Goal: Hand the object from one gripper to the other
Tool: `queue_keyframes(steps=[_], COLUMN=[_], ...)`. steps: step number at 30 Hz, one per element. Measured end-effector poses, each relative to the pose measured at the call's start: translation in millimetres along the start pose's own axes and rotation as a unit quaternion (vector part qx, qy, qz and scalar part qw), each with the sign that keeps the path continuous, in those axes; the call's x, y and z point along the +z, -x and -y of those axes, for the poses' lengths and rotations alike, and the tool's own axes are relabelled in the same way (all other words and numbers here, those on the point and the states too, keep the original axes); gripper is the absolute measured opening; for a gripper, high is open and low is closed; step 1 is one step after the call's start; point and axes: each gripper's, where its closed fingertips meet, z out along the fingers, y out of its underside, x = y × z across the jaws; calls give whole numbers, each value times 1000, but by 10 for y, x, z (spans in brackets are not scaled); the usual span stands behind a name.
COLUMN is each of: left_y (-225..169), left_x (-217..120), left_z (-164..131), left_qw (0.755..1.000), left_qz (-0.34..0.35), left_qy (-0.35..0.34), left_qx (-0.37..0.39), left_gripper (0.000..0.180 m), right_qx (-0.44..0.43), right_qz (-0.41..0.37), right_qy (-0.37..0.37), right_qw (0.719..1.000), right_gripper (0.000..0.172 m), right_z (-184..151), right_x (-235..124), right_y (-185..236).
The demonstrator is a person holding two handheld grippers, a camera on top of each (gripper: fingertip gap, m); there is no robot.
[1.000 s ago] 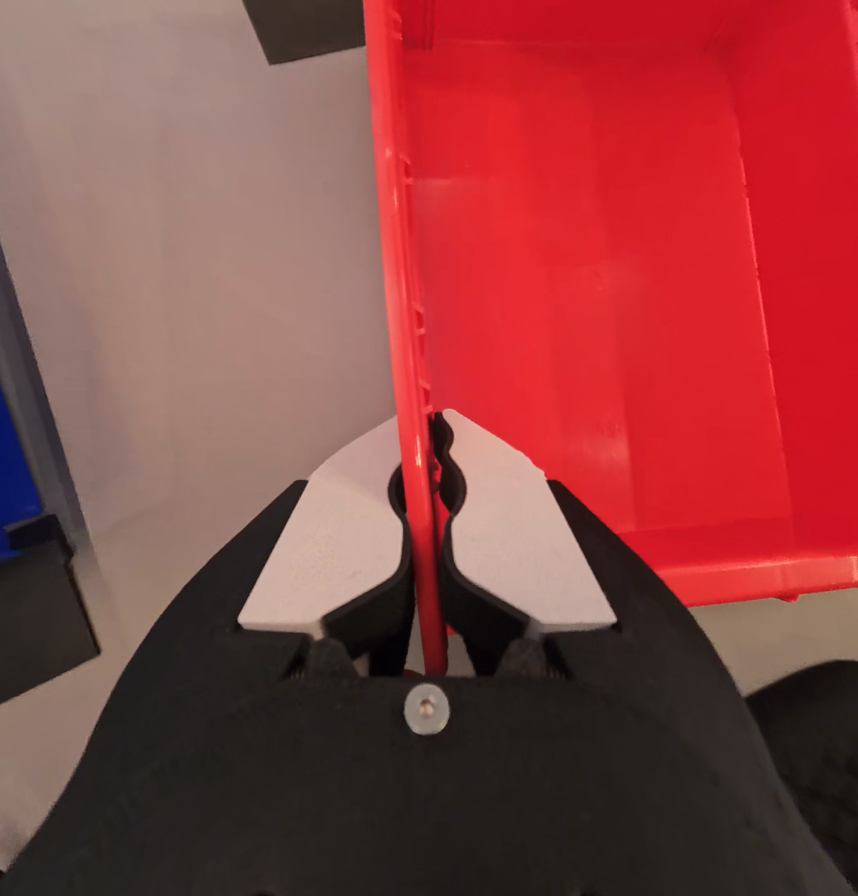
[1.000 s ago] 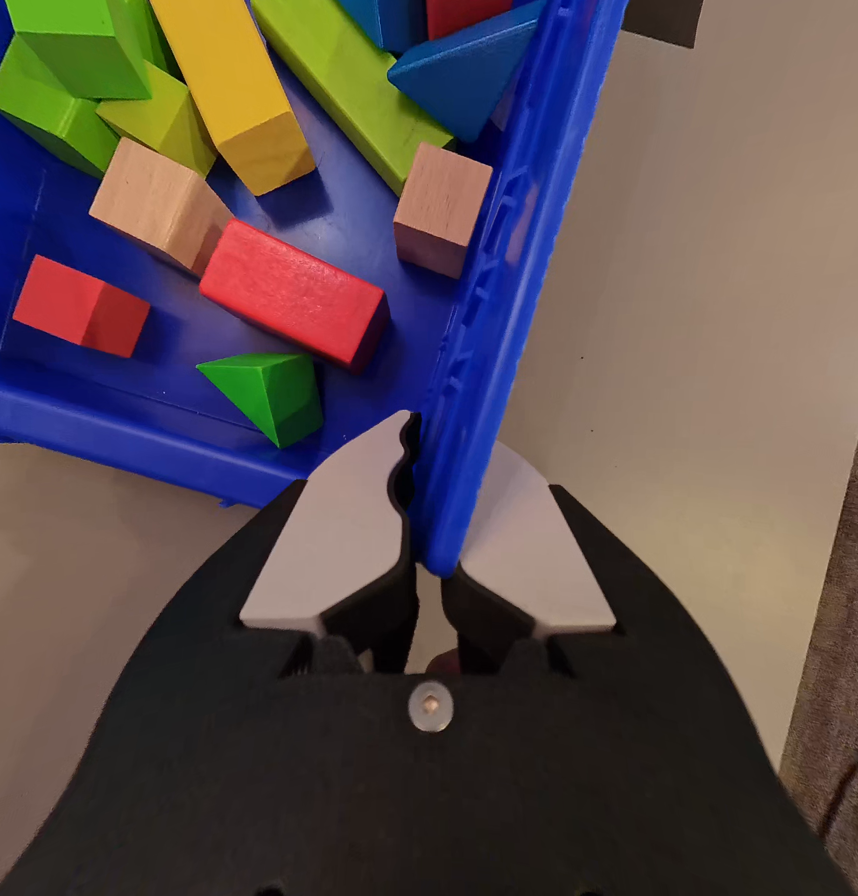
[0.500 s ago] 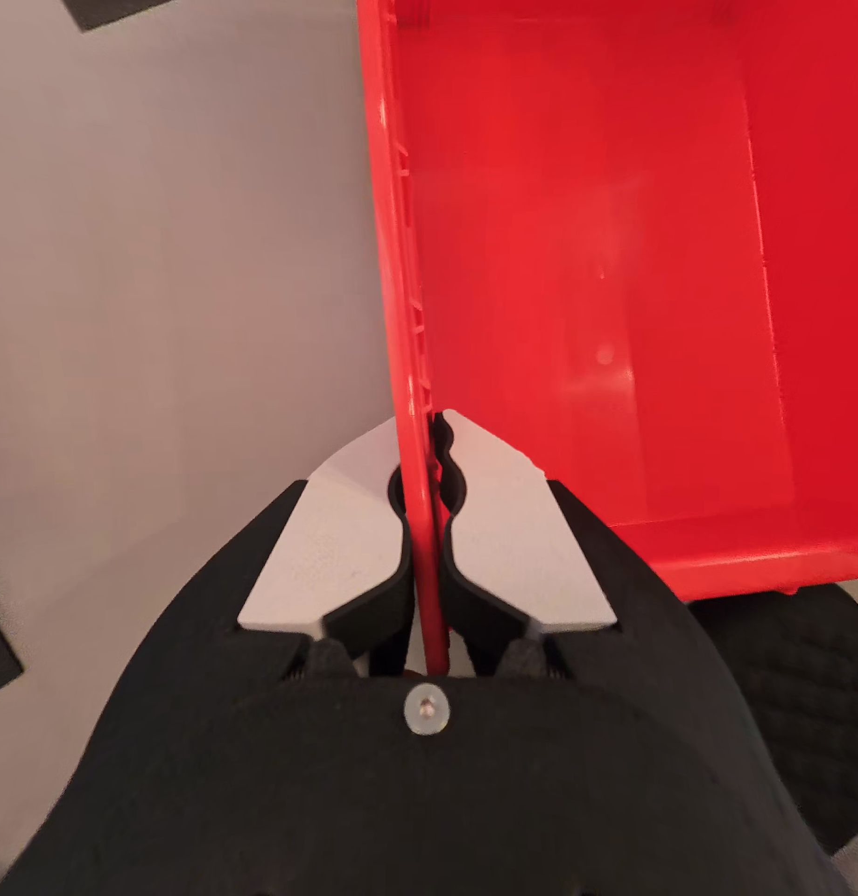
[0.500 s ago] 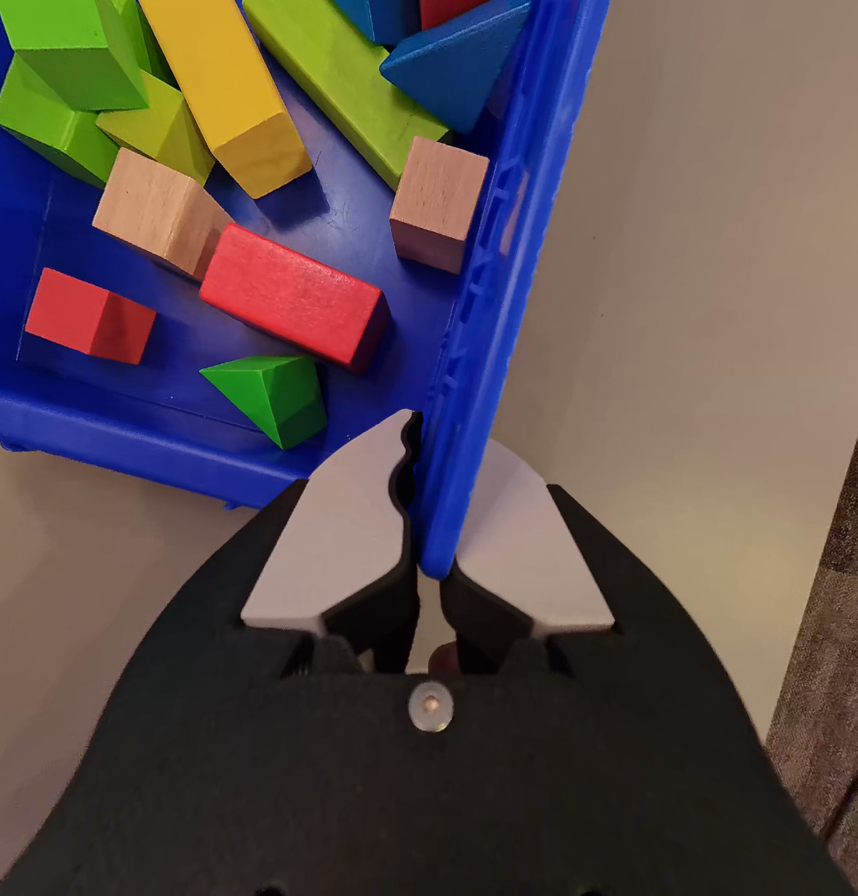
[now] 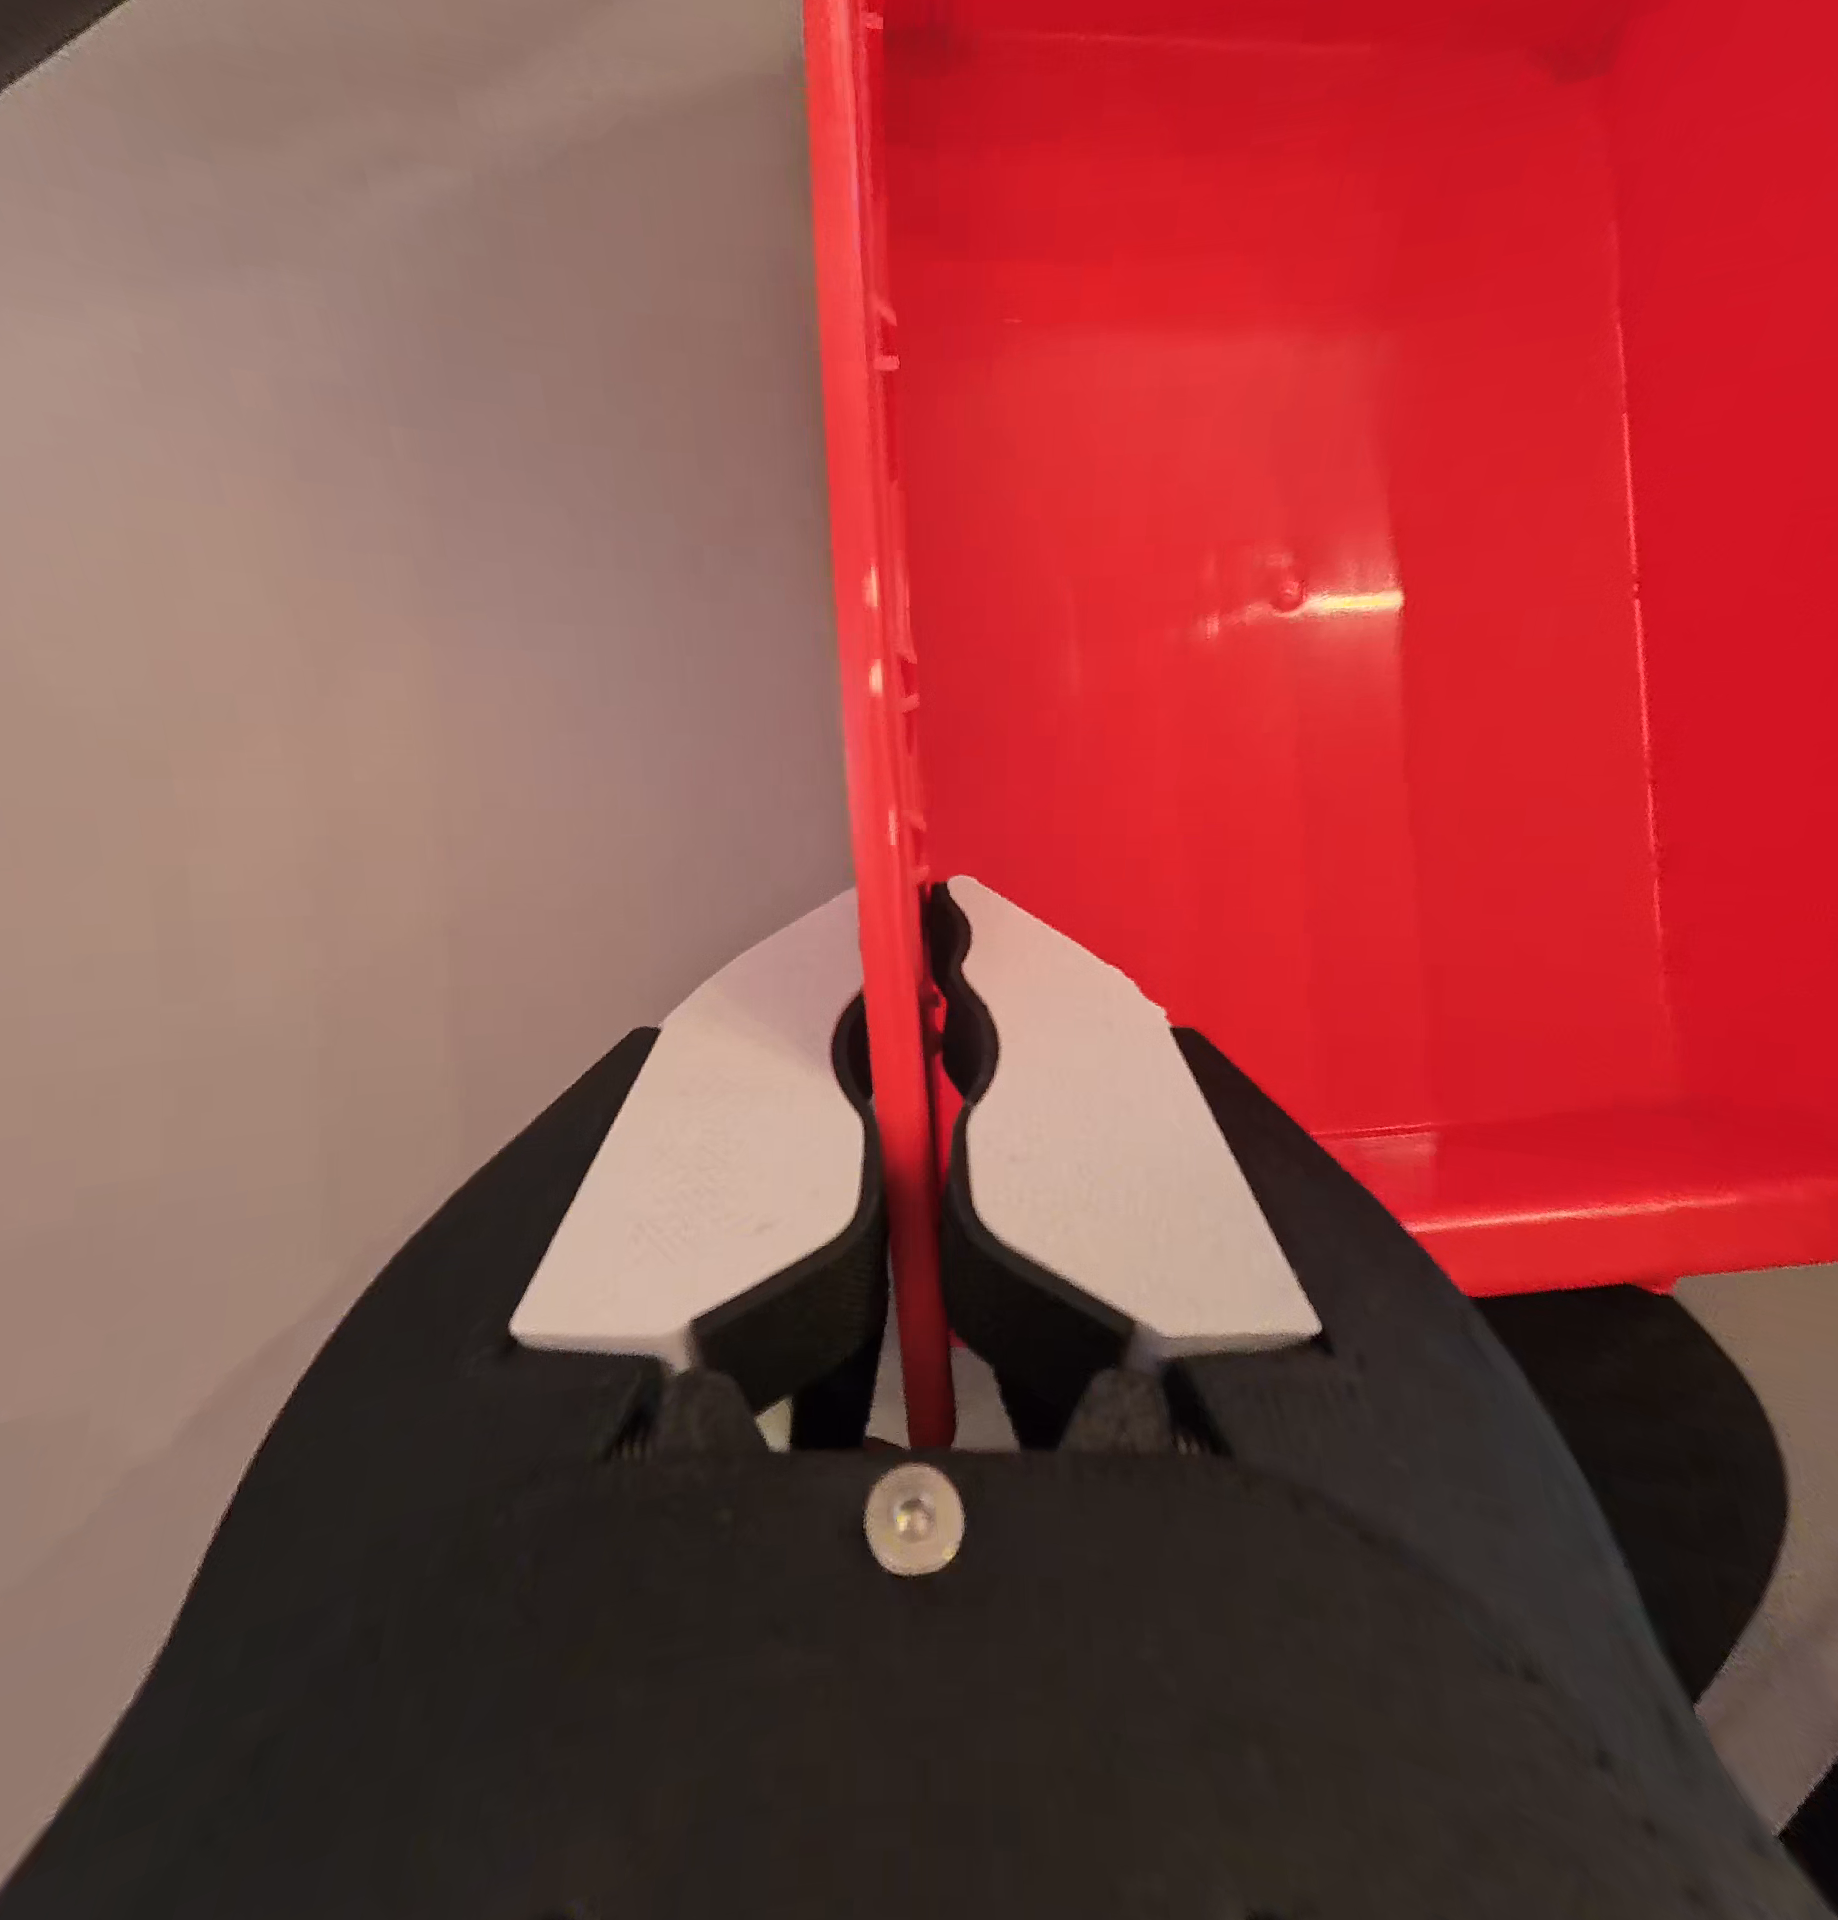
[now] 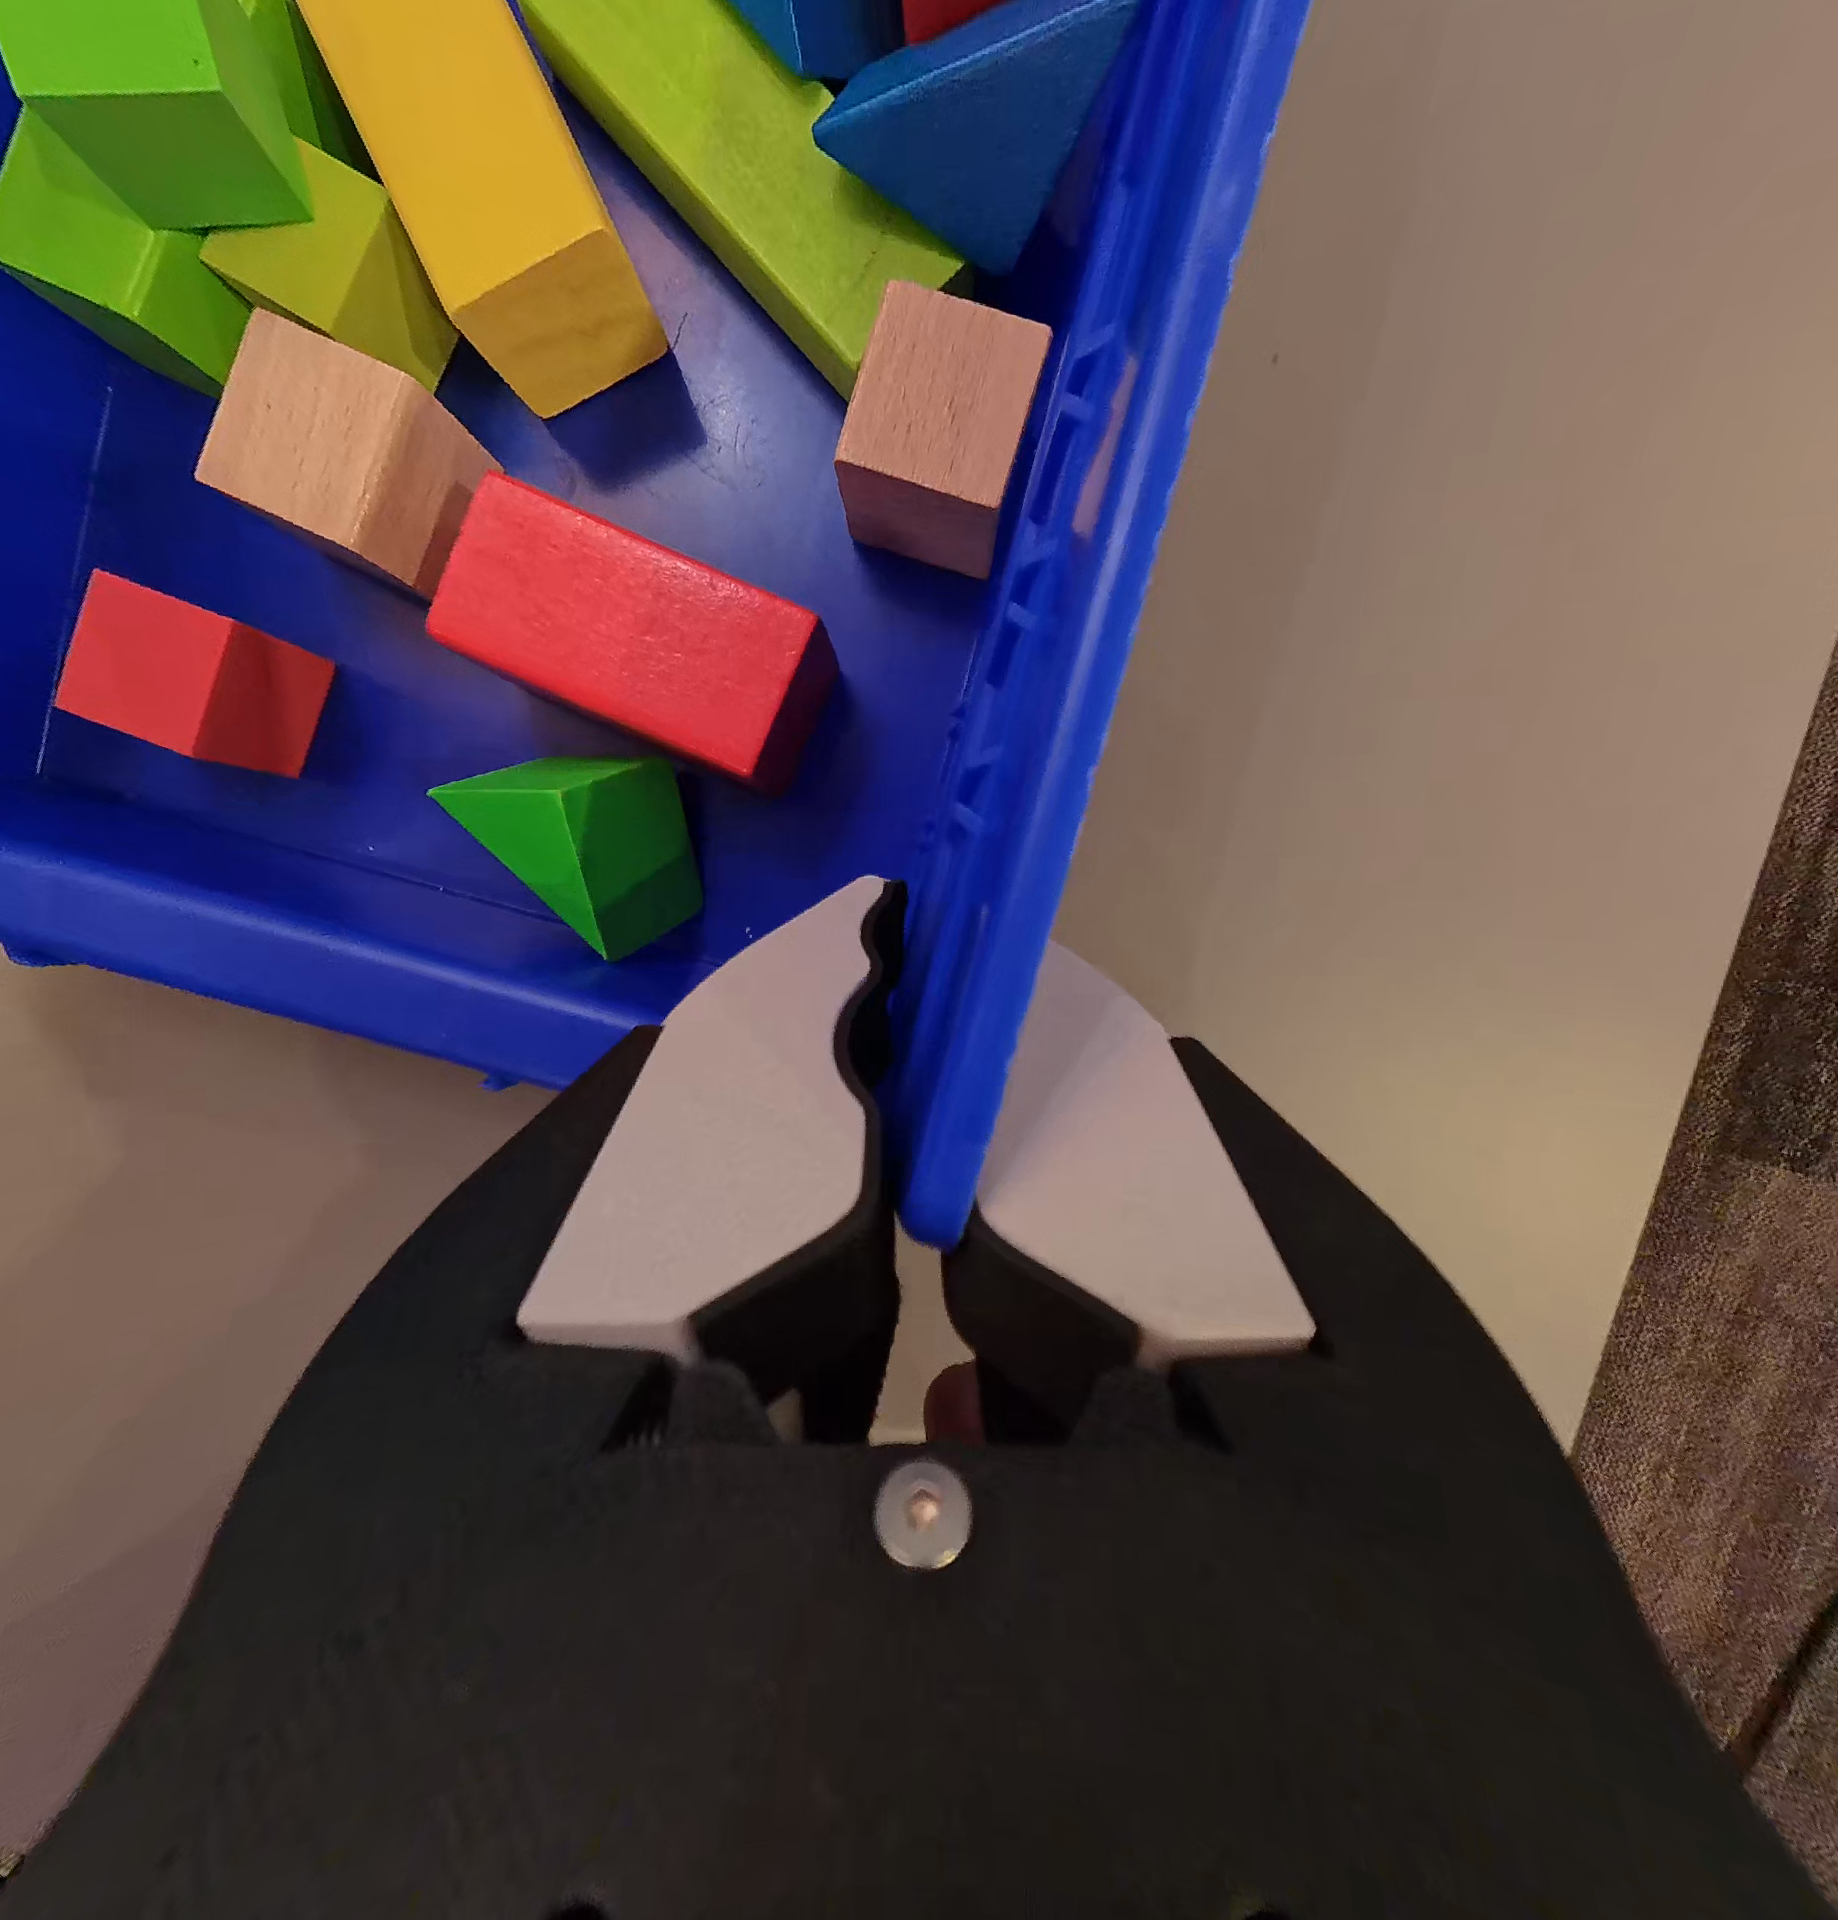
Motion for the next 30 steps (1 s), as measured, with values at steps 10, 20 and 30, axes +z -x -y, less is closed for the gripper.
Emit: queue_keyframes(steps=[10, 20, 30], left_y=[-603, -1261, -1637], left_x=[284, 673, 1210], left_z=[290, 736, 1449], left_qw=[996, 985, 989], left_qz=[-56, -107, -122], left_qy=[16, 20, 0], left_qx=[73, 134, 79], left_gripper=[6, 6, 7], right_qx=[7, 19, 44], right_qz=[1, 2, -8], right_qy=[-2, -4, -5], right_qw=[1000, 1000, 999], right_gripper=[3, 3, 2], right_z=[-356, -710, -963], right_x=[-207, -401, -549], right_y=[-47, -156, -237])
